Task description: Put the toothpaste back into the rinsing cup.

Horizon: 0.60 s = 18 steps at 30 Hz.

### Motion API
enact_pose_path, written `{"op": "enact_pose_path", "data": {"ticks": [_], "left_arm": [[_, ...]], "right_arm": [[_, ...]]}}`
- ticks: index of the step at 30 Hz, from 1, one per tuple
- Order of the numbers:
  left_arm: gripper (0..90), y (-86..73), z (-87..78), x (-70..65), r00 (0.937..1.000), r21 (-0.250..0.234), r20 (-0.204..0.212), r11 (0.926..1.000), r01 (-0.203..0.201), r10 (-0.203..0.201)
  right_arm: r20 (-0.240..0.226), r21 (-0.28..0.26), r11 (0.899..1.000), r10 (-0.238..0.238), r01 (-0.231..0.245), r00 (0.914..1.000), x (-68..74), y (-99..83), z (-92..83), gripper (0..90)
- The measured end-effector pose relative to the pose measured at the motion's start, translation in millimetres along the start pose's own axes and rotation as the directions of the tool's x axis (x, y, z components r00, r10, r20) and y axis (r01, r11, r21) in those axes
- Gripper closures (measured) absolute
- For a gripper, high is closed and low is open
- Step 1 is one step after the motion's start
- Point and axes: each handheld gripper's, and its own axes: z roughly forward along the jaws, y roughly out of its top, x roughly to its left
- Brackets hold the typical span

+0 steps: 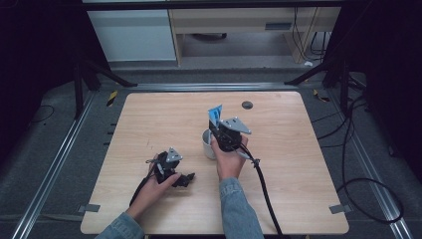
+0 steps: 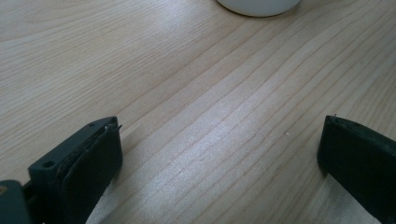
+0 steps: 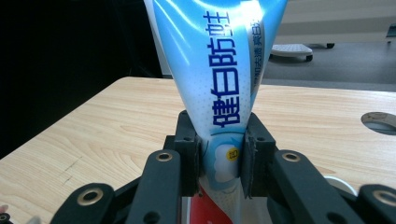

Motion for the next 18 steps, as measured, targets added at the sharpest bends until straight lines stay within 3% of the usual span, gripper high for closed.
{"op": "enact_pose_path", "data": {"ticks": [18], "left_arm": [[0.0, 0.0, 0.0, 0.0, 1.0000, 0.000, 0.000, 1.0000, 0.000, 0.000]], "right_arm": [[-0.015, 0.014, 1.000, 0.027, -0.027, 0.9995, -3.4, -2.4, 0.7, 71.5]]}}
